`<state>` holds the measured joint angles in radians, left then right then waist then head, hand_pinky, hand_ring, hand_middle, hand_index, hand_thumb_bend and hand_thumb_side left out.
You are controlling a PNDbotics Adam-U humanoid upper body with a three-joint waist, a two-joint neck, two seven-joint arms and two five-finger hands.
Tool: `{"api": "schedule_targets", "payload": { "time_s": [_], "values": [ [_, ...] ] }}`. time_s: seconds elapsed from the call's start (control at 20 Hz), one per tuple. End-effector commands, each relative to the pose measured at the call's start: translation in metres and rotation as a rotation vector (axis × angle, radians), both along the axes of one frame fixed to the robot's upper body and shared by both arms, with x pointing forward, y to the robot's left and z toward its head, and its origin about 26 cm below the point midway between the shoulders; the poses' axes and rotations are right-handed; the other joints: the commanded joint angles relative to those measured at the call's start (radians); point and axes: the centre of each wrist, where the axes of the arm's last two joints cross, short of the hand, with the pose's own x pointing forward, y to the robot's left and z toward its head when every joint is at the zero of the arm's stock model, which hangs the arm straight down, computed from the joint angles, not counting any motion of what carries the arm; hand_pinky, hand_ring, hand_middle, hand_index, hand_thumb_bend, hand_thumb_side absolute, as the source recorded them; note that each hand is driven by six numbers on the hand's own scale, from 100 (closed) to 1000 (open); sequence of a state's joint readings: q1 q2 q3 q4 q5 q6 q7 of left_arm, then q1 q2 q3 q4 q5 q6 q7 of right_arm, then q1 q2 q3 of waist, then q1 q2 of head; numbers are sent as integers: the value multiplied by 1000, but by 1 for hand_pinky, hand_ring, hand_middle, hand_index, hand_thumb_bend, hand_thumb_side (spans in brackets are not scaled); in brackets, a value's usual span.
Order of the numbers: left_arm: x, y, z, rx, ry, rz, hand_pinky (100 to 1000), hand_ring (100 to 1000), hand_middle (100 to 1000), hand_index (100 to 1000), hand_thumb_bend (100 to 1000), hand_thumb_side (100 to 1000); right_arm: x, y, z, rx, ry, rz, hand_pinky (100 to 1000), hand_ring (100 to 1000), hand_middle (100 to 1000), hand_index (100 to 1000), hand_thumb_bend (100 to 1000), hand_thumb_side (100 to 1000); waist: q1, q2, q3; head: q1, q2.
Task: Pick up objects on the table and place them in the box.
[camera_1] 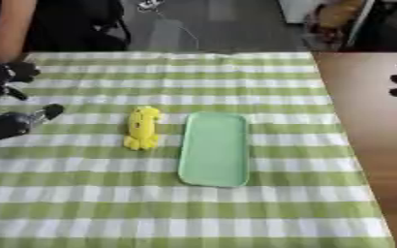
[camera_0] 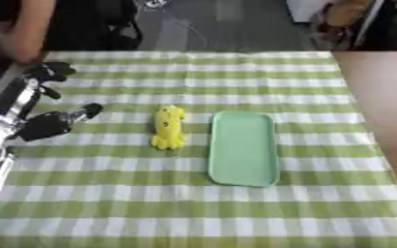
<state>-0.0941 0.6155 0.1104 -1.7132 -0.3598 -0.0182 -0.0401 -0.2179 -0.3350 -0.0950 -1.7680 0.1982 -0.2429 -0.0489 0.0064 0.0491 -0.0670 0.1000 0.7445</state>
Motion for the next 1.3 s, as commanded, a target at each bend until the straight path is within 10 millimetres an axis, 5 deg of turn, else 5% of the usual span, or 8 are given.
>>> {"api": "schedule_targets", "payload": {
  "time_s": [0.05,0.45,1.3],
  "values": [
    [5,8,33,164,2,-36,689,784,807,838,723,490,0,-3,11,-31,-29,1,690,753,778,890,100,800,9,-18,-2,-4,-7],
    [21,16,94,533,139,-157,735,800,802,874,780,520,0,-2,8,-41,-15,13,690,753,778,890,100,799,23,-28,-12,3,-7],
    [46,3,104,519,198,-264,719,758,799,875,768,564,0,-1,8,-43,-10,21,690,753,778,890,100,800,21,-31,-16,-1,-1]
  ]
}}
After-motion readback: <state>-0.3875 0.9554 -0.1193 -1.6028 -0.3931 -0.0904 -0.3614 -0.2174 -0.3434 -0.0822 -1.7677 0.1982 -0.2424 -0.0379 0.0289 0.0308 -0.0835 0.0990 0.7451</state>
